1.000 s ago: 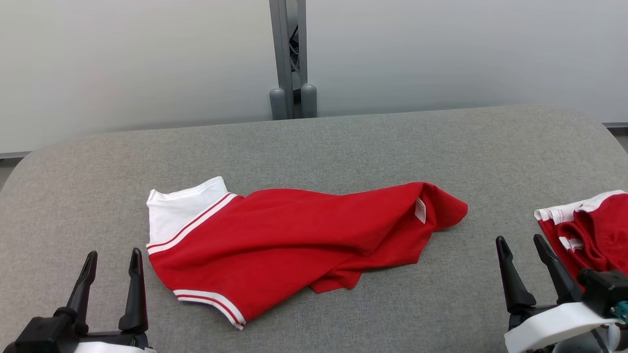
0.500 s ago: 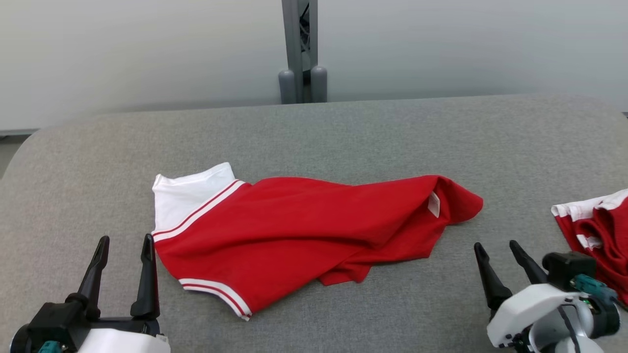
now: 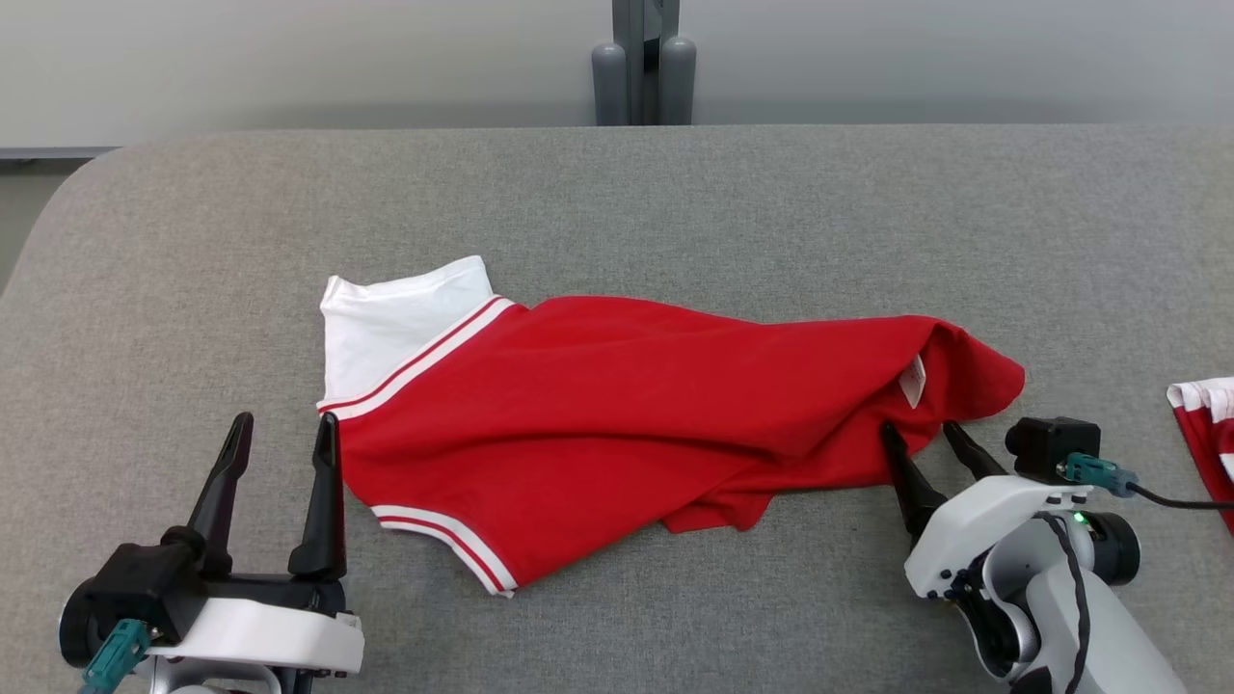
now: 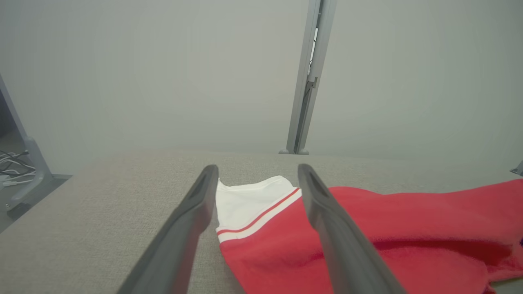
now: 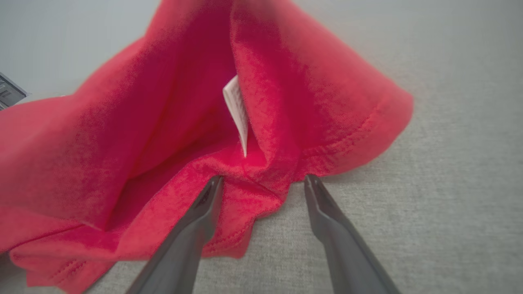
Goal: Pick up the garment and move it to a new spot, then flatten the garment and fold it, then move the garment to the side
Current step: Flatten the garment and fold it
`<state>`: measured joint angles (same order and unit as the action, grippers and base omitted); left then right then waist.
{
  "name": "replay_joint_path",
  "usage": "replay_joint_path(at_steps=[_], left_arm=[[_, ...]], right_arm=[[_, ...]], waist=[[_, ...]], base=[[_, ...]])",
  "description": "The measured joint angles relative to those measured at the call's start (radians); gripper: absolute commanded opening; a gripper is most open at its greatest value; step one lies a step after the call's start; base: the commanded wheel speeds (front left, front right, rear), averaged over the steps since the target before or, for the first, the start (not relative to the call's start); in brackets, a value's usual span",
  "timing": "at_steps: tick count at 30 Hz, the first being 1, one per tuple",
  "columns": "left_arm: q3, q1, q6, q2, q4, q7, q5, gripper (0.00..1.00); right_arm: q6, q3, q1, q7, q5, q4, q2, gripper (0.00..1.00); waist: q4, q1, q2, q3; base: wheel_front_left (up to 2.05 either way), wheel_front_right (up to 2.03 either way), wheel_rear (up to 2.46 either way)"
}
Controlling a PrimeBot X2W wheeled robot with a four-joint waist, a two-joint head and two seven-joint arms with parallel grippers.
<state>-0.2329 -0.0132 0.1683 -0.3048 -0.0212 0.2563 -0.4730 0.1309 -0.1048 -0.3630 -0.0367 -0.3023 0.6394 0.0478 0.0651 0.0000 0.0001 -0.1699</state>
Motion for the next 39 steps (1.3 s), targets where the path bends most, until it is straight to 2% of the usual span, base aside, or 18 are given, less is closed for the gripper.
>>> replay_joint_path(at_steps=[1, 2, 4, 10, 14, 16, 20, 25, 31, 35, 39], left_arm=[[-0.001, -0.004, -0.001, 0.002, 0.003, 0.001, 0.003, 1.00], [-0.003, -0.007, -0.004, 0.005, 0.006, 0.001, 0.005, 1.00], [-0.002, -0.013, -0.008, 0.009, 0.011, 0.001, 0.007, 1.00], [0.000, -0.020, -0.017, 0.018, 0.017, 0.001, 0.014, 1.00], [0.006, -0.021, -0.018, 0.021, 0.018, 0.001, 0.016, 1.00], [0.011, -0.019, -0.018, 0.021, 0.016, 0.002, 0.016, 1.00], [0.020, -0.010, -0.019, 0.017, 0.012, 0.002, 0.017, 1.00], [0.030, -0.008, -0.021, 0.013, 0.004, 0.003, 0.017, 1.00], [0.035, -0.007, -0.025, 0.012, -0.001, 0.003, 0.017, 1.00], [0.035, -0.012, -0.029, 0.012, 0.000, 0.003, 0.017, 1.00], [0.036, -0.017, -0.035, 0.012, 0.001, 0.003, 0.017, 1.00]], right_arm=[[0.000, -0.010, -0.016, -0.007, -0.010, 0.024, 0.000, 1.00], [0.000, -0.021, -0.030, -0.009, -0.031, 0.048, 0.000, 0.80], [0.000, -0.044, -0.054, -0.026, -0.059, 0.090, -0.001, 0.00], [0.000, -0.110, -0.082, -0.090, -0.143, 0.138, 0.000, 0.00], [0.000, -0.126, -0.048, -0.095, -0.155, 0.085, -0.001, 0.00], [0.000, -0.121, -0.015, -0.061, -0.158, 0.038, 0.002, 0.00], [0.000, -0.109, 0.062, 0.041, -0.165, -0.125, 0.037, 0.00], [0.000, -0.071, 0.174, 0.217, -0.168, -0.423, 0.086, 0.00], [0.000, 0.042, 0.245, 0.410, -0.139, -0.747, 0.110, 0.00], [0.000, 0.084, 0.226, 0.486, -0.124, -0.851, 0.105, 0.00], [0.000, 0.125, 0.179, 0.510, -0.120, -0.884, 0.102, 0.00]], waist=[[0.002, 0.0000, 0.0000, -0.005], [0.003, 0.0000, 0.0000, -0.010], [0.003, 0.0000, 0.0000, -0.016], [-0.012, 0.0000, 0.0000, -0.019], [-0.030, 0.0000, 0.0000, -0.014], [-0.042, 0.0000, 0.0000, -0.012], [-0.071, 0.0000, 0.0000, -0.009], [-0.104, 0.0000, 0.0000, -0.009], [-0.124, 0.0000, 0.0000, -0.016], [-0.123, 0.0000, 0.0000, -0.019], [-0.114, 0.0000, 0.0000, -0.023]], base=[[0.00, 0.00, 0.00], [0.00, 0.00, 0.00], [0.00, 0.00, 0.00], [0.00, 0.00, 0.00], [0.00, 0.00, 0.00], [0.00, 0.00, 0.00], [0.00, 0.00, 0.00], [0.00, 0.00, 0.00], [0.00, 0.00, 0.00], [0.00, 0.00, 0.00], [0.00, 0.00, 0.00]])
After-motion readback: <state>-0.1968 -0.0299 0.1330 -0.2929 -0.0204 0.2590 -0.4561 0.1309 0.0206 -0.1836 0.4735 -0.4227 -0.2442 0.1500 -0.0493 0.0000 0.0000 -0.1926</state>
